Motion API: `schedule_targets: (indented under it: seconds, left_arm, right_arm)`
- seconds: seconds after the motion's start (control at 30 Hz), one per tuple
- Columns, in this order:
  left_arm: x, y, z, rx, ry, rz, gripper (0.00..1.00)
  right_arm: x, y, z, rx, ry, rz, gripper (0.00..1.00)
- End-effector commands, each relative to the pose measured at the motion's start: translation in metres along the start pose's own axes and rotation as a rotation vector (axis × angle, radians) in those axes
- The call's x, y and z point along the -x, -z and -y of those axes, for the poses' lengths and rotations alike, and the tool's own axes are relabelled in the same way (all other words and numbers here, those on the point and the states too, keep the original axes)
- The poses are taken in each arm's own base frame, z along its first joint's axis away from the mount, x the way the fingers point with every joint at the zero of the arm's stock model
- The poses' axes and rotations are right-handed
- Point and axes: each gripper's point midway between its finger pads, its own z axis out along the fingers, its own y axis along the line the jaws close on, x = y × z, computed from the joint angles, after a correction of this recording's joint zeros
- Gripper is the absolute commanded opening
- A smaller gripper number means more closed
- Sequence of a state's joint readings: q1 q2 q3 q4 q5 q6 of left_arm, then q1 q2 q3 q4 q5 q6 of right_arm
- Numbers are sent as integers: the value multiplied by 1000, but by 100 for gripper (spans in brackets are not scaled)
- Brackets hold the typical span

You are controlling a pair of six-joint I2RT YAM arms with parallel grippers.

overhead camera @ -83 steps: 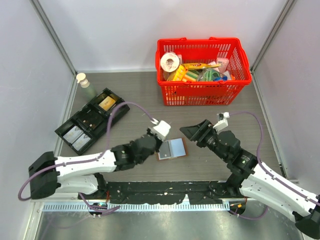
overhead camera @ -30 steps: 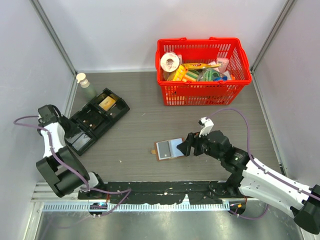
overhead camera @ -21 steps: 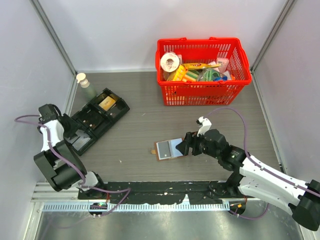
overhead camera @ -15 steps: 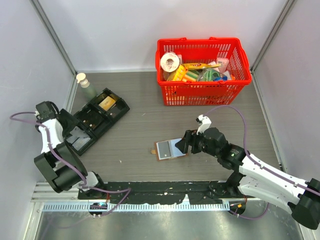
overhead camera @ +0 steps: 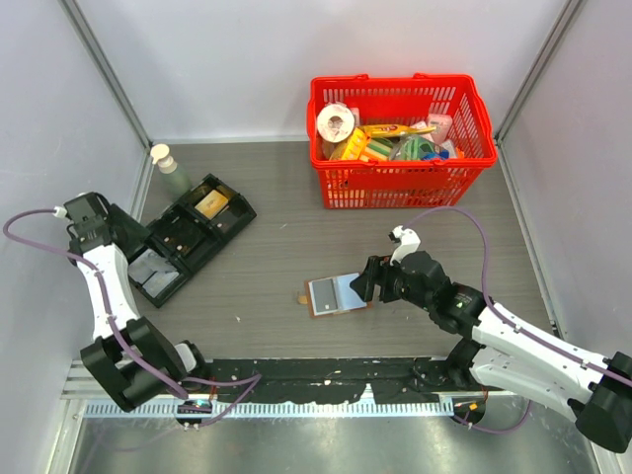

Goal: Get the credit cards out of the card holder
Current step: Place the credit card in the storage box.

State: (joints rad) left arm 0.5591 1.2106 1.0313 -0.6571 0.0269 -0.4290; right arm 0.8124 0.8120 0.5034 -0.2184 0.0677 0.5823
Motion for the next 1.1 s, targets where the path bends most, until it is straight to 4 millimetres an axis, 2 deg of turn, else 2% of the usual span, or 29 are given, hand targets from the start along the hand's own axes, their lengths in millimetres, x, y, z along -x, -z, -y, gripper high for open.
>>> schedule_targets:
  seconds: [0.0,0.1,0.2,0.43,0.5,0.63,0.77,0.83,0.9,0.97,1.07]
  left_arm:
    - [16,-1,23,-100,19,56,53]
    - [11,-16,28,-124,39,16,45]
    - [-8,-37,21,-101,60,-40,43]
    - [-60,-80,-17,21,147,-152,46]
    - [-63,-83,-25,66,145,-174,48]
    - [-53,-79,-37,140,108,-143,50]
    - [-39,-64,-26,83,87,-85,50]
    - [-32,-51,-7,5,70,-65,51]
    - [-24,-31,16,-89,51,-23,53]
    - [-24,-14,39,-180,34,-5,55]
    - [-34,17,84,-323,-56,8,58]
  right_arm:
    - [23,1,-10,7,12,52,76]
    - [23,-1,-11,3,9,49,76]
    - [24,-1,-12,7,2,52,76]
    - [23,-1,-9,-2,4,49,75]
    - [22,0,-8,-6,6,50,75]
    - [21,2,-5,-15,11,52,75]
    - [21,1,-6,-15,10,52,75]
    - [23,1,-6,-18,14,52,75]
    - [23,0,-7,-17,25,45,75]
    - [24,-1,-6,-24,36,39,74]
    - [19,-6,-4,-37,56,4,73]
